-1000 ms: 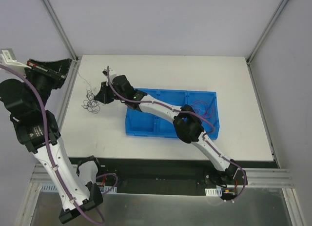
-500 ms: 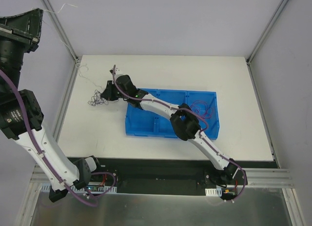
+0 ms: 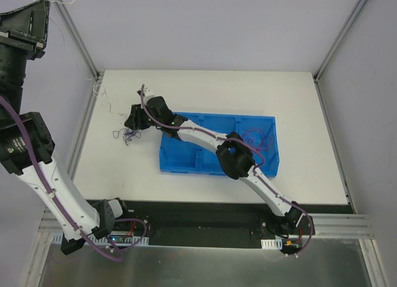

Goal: Untangle the cables

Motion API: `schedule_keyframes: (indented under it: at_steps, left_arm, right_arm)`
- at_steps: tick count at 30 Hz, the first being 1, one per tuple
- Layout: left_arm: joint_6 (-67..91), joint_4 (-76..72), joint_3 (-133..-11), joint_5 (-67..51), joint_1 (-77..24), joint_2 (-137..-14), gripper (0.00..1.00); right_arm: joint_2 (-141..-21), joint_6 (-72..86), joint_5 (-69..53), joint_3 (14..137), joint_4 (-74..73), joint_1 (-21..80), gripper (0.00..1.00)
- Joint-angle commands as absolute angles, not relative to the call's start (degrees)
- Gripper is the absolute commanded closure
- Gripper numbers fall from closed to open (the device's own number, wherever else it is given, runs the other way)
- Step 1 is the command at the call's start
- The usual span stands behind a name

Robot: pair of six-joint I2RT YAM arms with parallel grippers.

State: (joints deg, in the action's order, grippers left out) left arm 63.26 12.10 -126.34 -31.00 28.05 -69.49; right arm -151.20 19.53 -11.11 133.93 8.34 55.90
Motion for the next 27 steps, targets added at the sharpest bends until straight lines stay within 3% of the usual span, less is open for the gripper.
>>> schedule_keyframes:
  at_steps: [1, 6, 9, 13, 23, 27]
  left_arm:
    - [64.34, 8.09, -122.53, -31.73, 27.33, -68.56, 1.0]
    - [63.98, 7.82, -119.01, -31.99, 27.16, -68.11, 1.0]
    - [64.77, 7.82, -119.0, -32.96, 26.46, -69.17, 1.0]
    - [64.34, 7.82, -118.3, -33.05, 26.02, -69.0, 1.0]
    - [65.21, 7.82, -118.12, -32.34, 25.05, -67.85, 1.0]
    - [66.35, 7.74, -118.56, -32.08, 24.96, -67.5, 1.0]
  right_arm:
    - [-143.28, 14.25, -14.67, 131.76, 8.79, 55.81, 0.46]
    - [-132.73, 4.76, -25.2, 123.6, 10.09, 55.72, 0.3]
    - [-126.23, 3.17, -35.4, 112.36, 20.7, 55.64, 0.2]
    - [-121.03, 3.6, -37.1, 103.45, 33.91, 55.9, 0.1]
    - [-132.0, 3.52, -37.44, 125.75, 19.44, 56.16, 0.09]
    - [-135.34, 4.48, -35.95, 130.68, 17.05, 56.34, 0.13]
